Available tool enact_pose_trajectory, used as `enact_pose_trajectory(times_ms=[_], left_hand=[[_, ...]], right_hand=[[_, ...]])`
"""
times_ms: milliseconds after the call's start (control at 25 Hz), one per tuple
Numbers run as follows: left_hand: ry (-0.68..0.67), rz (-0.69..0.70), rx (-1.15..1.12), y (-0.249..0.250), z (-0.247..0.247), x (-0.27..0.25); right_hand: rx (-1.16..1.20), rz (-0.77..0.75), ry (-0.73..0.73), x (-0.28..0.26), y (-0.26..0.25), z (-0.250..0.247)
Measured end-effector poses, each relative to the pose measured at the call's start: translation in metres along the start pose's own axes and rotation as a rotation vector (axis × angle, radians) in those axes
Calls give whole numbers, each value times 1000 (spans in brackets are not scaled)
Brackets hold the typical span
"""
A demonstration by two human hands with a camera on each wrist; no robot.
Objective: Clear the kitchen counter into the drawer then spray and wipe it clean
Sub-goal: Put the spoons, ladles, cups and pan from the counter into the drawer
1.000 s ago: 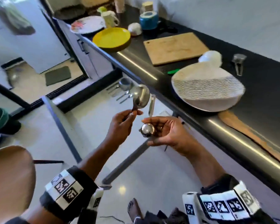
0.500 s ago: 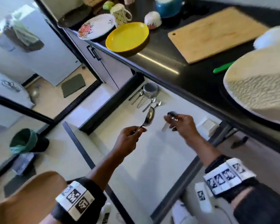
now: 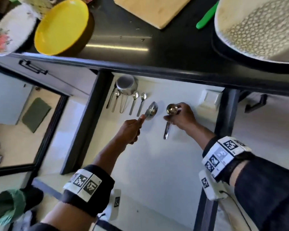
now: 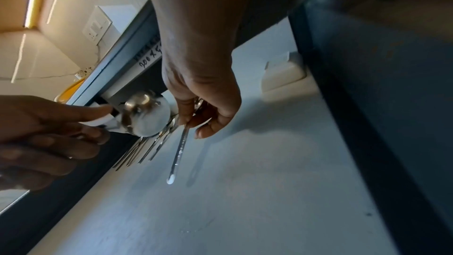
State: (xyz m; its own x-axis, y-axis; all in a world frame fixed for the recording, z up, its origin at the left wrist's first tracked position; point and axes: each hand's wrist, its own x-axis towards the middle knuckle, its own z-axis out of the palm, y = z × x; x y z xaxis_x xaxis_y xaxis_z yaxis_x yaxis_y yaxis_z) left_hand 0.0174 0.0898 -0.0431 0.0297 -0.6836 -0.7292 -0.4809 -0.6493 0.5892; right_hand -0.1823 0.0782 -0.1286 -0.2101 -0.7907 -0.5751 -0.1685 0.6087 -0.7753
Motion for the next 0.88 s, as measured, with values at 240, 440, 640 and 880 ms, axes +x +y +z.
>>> enact_pose_trajectory(times_ms=[240,440,640,880], left_hand=[[-143,85,-24,2,-40,18],[-158,141,-48,-13,-87,20],[-107,158,-138,-30,-103,44],[-88,215,-152,-33,-111,54]], right_hand=[[-79,-61,-91,-43,-38,-4],[-101,-58,-42,-22,-74,33],[11,42,23,6,-76,84],[126,158,290,29,-68,96]])
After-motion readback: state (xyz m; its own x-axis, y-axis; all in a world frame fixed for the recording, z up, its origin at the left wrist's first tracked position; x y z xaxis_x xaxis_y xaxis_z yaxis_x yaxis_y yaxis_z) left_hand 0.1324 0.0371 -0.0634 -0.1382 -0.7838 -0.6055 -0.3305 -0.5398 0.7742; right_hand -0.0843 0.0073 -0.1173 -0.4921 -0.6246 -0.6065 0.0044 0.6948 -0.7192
